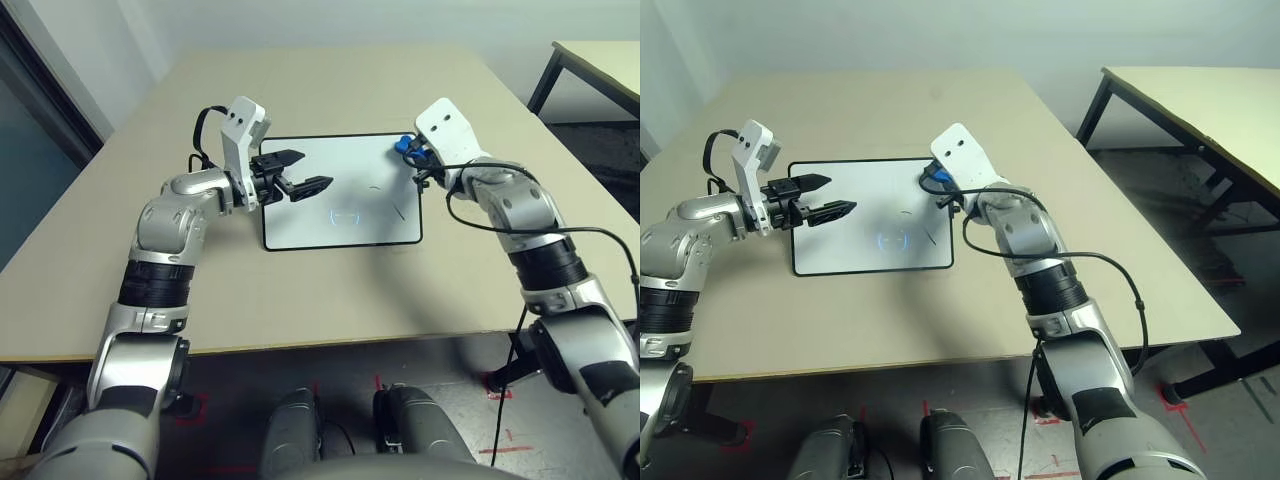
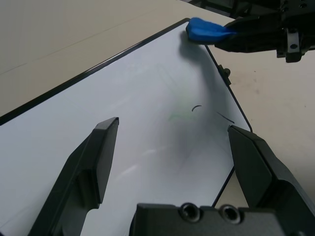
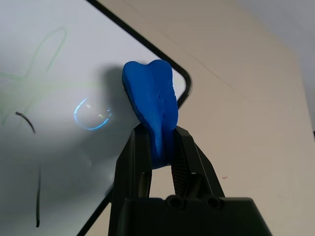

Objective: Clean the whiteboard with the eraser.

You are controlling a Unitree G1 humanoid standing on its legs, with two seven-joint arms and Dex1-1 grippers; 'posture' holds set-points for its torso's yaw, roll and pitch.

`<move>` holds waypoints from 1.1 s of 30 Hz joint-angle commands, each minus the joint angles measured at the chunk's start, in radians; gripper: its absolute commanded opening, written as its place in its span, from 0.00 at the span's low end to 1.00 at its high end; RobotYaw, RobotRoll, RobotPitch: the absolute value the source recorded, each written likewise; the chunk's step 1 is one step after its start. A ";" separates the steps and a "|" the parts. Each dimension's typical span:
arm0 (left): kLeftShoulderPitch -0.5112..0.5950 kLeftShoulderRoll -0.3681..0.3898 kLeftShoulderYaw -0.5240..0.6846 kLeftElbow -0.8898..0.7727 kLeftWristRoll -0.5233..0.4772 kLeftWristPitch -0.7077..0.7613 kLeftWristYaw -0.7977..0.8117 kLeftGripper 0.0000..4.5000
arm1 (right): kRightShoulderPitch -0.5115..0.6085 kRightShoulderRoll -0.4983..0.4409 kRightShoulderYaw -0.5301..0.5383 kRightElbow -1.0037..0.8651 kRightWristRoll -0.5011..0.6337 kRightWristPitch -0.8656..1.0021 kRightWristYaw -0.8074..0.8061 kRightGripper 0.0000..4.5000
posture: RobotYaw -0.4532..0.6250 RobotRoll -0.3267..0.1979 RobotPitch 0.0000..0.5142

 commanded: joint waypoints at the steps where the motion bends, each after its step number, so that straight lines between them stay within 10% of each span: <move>1: 0.014 0.001 -0.014 -0.019 -0.007 0.015 -0.001 1.00 | 0.053 0.004 0.078 -0.102 -0.001 0.045 0.076 0.13 | 0.40 0.62 0.10; 10: 0.013 0.002 -0.015 -0.029 -0.010 0.027 -0.002 1.00 | 0.158 -0.034 0.194 -0.250 -0.027 0.120 0.159 0.13 | 0.40 0.62 0.11; 22: 0.023 0.001 -0.020 -0.046 -0.017 0.041 0.006 1.00 | -0.011 -0.086 0.167 0.036 -0.171 -0.215 0.123 0.13 | 0.40 0.62 0.13; 33: 0.026 0.001 -0.027 -0.050 -0.022 0.043 0.006 1.00 | 0.211 -0.127 0.260 -0.191 -0.235 -0.114 0.278 0.13 | 0.41 0.62 0.13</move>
